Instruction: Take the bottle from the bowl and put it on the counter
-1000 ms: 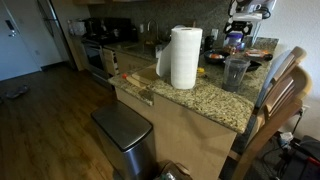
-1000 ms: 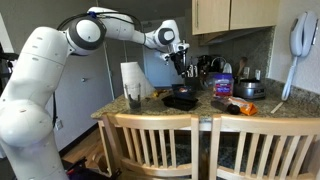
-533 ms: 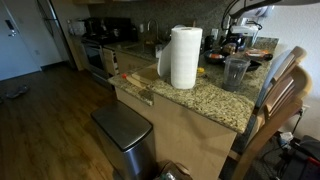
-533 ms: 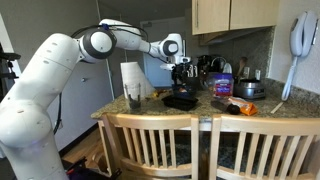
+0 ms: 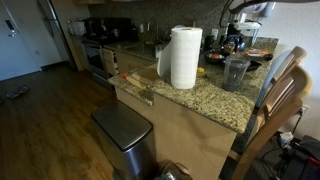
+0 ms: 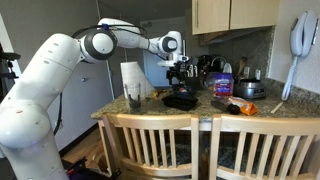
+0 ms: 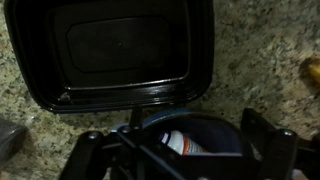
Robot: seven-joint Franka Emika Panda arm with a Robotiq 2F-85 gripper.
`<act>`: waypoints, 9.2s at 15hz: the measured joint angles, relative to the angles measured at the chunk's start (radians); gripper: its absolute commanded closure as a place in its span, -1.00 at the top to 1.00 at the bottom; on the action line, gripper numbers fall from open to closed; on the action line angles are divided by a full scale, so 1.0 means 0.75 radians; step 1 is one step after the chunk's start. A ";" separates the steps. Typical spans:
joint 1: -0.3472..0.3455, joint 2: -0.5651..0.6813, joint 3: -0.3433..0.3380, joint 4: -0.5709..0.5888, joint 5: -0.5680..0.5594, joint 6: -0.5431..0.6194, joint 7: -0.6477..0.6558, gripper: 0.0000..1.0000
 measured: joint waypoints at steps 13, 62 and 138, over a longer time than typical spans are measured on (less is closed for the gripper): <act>-0.003 0.025 0.049 0.082 -0.025 -0.334 -0.462 1.00; 0.000 0.309 0.036 0.357 -0.056 0.206 -0.165 1.00; 0.006 0.407 0.058 0.482 -0.149 -0.211 -0.831 0.32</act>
